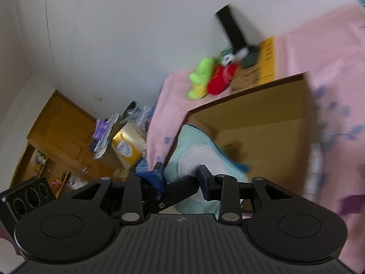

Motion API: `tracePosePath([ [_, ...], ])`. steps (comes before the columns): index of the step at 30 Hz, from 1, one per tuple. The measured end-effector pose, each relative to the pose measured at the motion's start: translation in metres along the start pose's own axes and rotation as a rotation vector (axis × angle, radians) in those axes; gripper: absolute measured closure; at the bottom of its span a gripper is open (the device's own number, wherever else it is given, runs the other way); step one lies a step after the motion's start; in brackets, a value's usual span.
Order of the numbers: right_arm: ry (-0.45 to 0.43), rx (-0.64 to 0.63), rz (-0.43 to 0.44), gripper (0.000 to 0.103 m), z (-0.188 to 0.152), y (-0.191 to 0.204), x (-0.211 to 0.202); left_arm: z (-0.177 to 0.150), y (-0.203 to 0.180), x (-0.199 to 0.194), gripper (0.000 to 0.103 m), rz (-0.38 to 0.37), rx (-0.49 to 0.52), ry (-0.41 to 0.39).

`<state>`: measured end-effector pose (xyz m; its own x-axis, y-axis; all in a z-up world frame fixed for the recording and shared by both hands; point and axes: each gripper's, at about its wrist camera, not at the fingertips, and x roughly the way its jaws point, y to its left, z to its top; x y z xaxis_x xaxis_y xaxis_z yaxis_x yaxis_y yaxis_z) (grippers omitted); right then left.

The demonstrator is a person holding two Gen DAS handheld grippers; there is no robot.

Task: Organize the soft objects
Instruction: 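Grasp the light teal cloth with both grippers and lift it, then lower the teal cloth into the box beside the green plush and release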

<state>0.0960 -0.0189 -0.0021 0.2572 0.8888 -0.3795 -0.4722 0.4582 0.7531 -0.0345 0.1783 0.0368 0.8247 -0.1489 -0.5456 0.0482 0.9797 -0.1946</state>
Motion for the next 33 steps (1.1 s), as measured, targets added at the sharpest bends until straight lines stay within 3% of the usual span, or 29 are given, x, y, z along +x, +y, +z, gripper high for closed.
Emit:
tracePosePath([
  [7, 0.057, -0.077, -0.004, 0.086, -0.002, 0.035, 0.078, -0.010, 0.081, -0.004, 0.092, 0.042, -0.091, -0.007],
  [12, 0.096, -0.112, -0.076, 0.086, -0.013, 0.038, 0.125, -0.025, 0.127, 0.015, 0.092, 0.055, -0.148, 0.050],
  [15, 0.114, -0.146, -0.131, 0.086, -0.022, 0.038, 0.145, -0.034, 0.140, 0.024, 0.091, 0.094, -0.133, 0.094],
  [17, 0.124, -0.174, -0.165, 0.086, -0.027, 0.039, 0.155, -0.039, 0.144, 0.027, 0.088, 0.115, -0.124, 0.118],
  [18, 0.128, -0.186, -0.175, 0.086, -0.030, 0.039, 0.159, -0.039, 0.144, 0.026, 0.075, 0.118, -0.113, 0.115],
  [19, 0.117, -0.189, -0.178, 0.086, -0.030, 0.039, 0.159, -0.040, 0.143, 0.024, 0.058, 0.120, -0.102, 0.109],
  [21, 0.119, -0.166, -0.166, 0.085, -0.030, 0.037, 0.160, -0.039, 0.141, 0.020, 0.048, 0.116, -0.086, 0.101],
  [25, 0.124, -0.116, -0.156, 0.084, -0.027, 0.035, 0.159, -0.038, 0.138, 0.014, 0.046, 0.160, -0.039, 0.104],
  [33, 0.042, -0.083, -0.129, 0.084, -0.020, 0.043, 0.131, -0.030, 0.134, -0.005, 0.046, 0.182, -0.040, 0.080],
])
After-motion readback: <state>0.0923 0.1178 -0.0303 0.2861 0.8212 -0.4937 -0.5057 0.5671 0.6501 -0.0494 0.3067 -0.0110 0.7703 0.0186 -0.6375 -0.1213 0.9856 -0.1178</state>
